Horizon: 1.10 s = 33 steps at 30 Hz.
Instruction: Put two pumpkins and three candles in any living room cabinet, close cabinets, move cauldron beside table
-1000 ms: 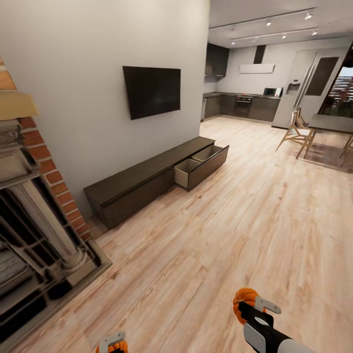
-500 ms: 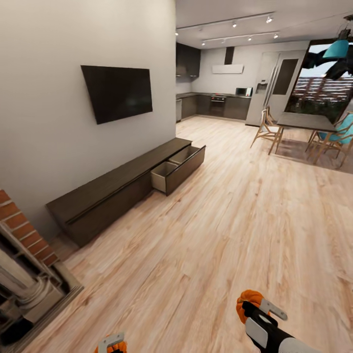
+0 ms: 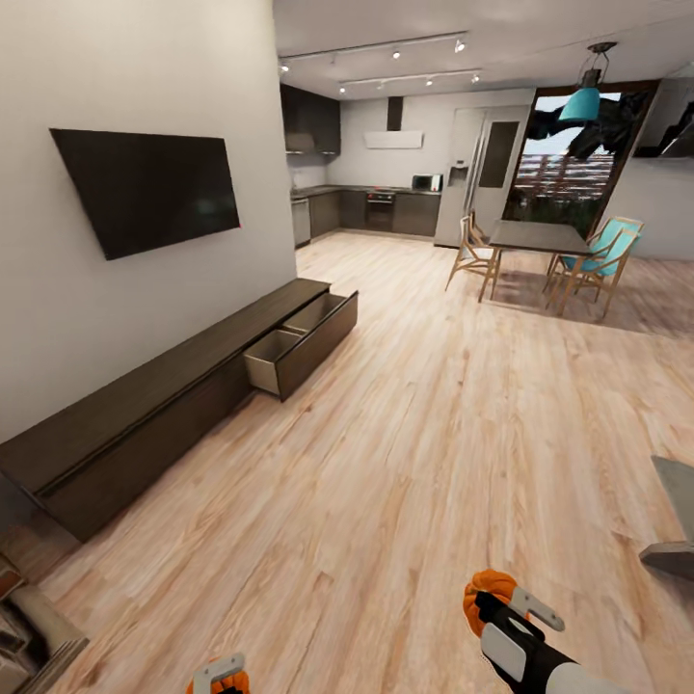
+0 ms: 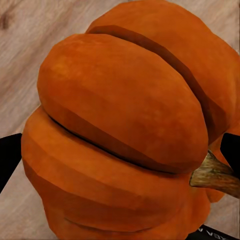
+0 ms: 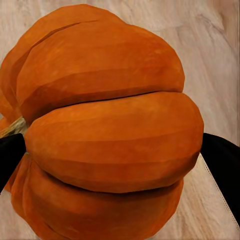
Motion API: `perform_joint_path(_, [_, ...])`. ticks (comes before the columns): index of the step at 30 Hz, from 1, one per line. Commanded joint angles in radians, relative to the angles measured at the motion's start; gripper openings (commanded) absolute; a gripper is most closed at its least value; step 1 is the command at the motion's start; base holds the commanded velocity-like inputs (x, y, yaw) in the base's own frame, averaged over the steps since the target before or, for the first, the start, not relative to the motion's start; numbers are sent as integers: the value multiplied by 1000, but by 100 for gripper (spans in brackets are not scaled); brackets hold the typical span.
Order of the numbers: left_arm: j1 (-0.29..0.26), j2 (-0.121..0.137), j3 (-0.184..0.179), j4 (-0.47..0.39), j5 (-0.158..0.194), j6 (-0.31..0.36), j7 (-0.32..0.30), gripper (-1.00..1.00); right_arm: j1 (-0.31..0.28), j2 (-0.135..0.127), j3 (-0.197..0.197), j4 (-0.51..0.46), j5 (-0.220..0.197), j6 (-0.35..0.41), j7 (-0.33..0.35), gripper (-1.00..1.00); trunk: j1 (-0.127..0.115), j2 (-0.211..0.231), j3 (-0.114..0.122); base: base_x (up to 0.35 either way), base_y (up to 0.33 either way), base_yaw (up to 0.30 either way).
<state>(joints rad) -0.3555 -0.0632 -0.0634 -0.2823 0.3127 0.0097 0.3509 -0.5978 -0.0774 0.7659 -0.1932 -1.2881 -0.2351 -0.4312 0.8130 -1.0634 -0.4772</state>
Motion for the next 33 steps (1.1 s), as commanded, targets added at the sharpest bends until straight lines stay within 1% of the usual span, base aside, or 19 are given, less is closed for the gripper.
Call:
perform_joint_path(1, [0, 0, -7, -1, 6, 1, 6, -100, 0, -1, 9, -2, -7, -4, -4, -100, 1, -1, -1, 303, -168, -278])
perform_joint_path(11, [0, -1, -7, -1, 5, 0, 6, -100, 0, -2, 8, -8, -7, -6, -6, -100, 1, -1, 4, 303, -178, -263])
perform_joint_path(18, [0, -1, -7, -1, 6, 0, 6, -100, 0, -2, -4, -9, -8, -5, -5, -100, 1, -1, 8, 303, -177, -272])
perform_joint_path(23, [0, -1, -7, -1, 6, 0, 6, -100, 0, -2, -5, -9, -8, -6, -4, -100, 1, -1, 11, 312, -87, -274])
perform_joint_path(26, [0, -1, -7, -1, 6, 0, 6, -100, 0, -2, -5, -9, -8, -5, -6, -100, 1, -1, 12, 319, -9, -109])
perform_joint_path(33, [0, -1, -7, -1, 6, 0, 6, -100, 0, -1, -4, -10, -7, -6, -4, -100, 1, -1, 12, 320, -1, -15])
